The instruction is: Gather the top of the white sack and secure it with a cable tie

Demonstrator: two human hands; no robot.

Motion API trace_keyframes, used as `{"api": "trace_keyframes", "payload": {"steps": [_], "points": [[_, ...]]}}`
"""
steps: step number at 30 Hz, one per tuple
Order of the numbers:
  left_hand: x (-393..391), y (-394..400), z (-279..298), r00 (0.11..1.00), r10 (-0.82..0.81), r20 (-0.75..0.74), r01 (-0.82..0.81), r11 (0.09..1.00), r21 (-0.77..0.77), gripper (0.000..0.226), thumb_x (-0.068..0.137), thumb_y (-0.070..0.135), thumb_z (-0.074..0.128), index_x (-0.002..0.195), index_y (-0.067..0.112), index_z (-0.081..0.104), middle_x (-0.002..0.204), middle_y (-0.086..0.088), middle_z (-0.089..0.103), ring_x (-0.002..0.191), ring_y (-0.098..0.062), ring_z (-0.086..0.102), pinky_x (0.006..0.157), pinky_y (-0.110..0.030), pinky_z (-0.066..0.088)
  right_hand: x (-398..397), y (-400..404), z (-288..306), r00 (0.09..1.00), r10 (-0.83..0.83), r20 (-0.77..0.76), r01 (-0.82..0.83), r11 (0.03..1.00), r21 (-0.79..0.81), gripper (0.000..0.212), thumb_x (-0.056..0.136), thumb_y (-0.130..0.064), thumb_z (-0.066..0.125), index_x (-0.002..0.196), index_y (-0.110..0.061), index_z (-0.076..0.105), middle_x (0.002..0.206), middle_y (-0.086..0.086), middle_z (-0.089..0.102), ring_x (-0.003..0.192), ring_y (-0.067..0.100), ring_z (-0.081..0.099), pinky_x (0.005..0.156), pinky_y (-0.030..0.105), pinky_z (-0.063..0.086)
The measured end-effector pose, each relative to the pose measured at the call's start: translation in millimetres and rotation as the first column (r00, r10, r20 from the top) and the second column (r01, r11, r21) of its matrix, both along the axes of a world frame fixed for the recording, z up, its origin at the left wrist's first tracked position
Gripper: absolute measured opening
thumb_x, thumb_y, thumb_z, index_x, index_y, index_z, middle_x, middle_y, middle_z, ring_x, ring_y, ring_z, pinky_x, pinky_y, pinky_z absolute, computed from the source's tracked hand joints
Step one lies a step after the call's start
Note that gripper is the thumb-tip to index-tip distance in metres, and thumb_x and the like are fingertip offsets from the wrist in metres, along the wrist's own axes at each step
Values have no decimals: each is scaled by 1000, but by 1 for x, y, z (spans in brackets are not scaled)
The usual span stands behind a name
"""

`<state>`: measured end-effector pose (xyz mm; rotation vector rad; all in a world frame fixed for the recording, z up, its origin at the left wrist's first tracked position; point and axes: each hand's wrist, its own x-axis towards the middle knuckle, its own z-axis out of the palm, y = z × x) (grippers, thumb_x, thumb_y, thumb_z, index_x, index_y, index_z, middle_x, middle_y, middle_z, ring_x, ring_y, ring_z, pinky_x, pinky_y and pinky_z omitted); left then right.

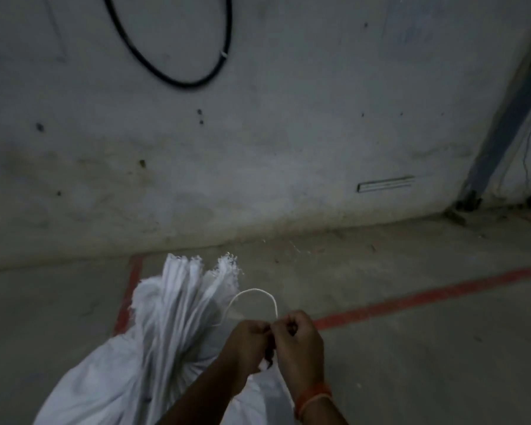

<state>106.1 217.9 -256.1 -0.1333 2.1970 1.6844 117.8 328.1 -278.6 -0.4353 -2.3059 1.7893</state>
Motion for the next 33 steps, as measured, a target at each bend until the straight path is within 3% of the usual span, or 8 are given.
{"api": "trace_keyframes", "payload": {"steps": [5,13,17,19,21,24,27,33], "points": [[20,-35,30,945,-231,-232,75,843,-532,27,86,23,52,79,6,73,85,-15,77,76,-22,72,58,-19,44,-1,-54,15,994,-97,43,98,995,-24,16,79,-29,68,86,-20,58,82,2,68,77,19,64,73,34,53],[31,-82,9,846,-388,-365,30,719,-694,27,92,23,51,72,14,67,80,-9,74,72,-18,65,59,-22,34,6,-93,-4,988,-146,48,146,989,-11,14,91,-20,60,82,-12,67,80,8,68,79,27,61,68,27,37],[34,-101,-12,845,40,-534,-316,842,-438,28,89,39,55,78,18,69,74,4,71,71,-5,65,71,-30,54,3,-100,-18,993,-113,21,114,993,-18,19,92,-17,61,78,-6,68,76,12,69,74,29,60,65,32,39],[36,-109,-21,704,244,-666,-599,709,-373,18,80,37,69,94,27,71,91,9,69,90,-11,65,79,-35,56,2,-101,-22,996,-87,17,88,996,-34,22,92,-17,61,74,-7,66,70,10,67,69,27,59,63,33,41],[35,-114,-31,658,344,-670,-728,520,-447,63,65,47,80,119,21,61,119,-4,59,113,-29,54,89,-47,51,0,-100,-22,997,-75,4,75,996,-53,25,92,-16,60,69,-9,63,67,8,65,68,26,59,63,34,41],[29,-114,-46,745,438,-503,-667,485,-565,124,48,67,81,147,12,30,147,-19,38,135,-42,37,104,-57,42,0,-98,-19,999,-50,-15,48,993,-109,32,92,-14,60,60,-14,56,59,4,58,61,22,53,60,35,40],[18,-111,-58,818,464,-340,-567,558,-606,142,49,68,81,154,12,3,152,-20,35,140,-40,36,111,-52,38,0,-98,-20,1000,7,3,-6,977,-215,34,93,-14,59,59,-13,55,51,2,52,54,19,49,57,36,41],[-4,-126,-76,794,556,-244,-587,598,-546,92,68,41,84,140,9,36,118,-14,67,114,-37,60,94,-44,51,4,-103,-4,969,238,70,-154,798,-583,19,98,-11,49,80,-7,52,48,0,35,39,14,31,41,18,25]]}}
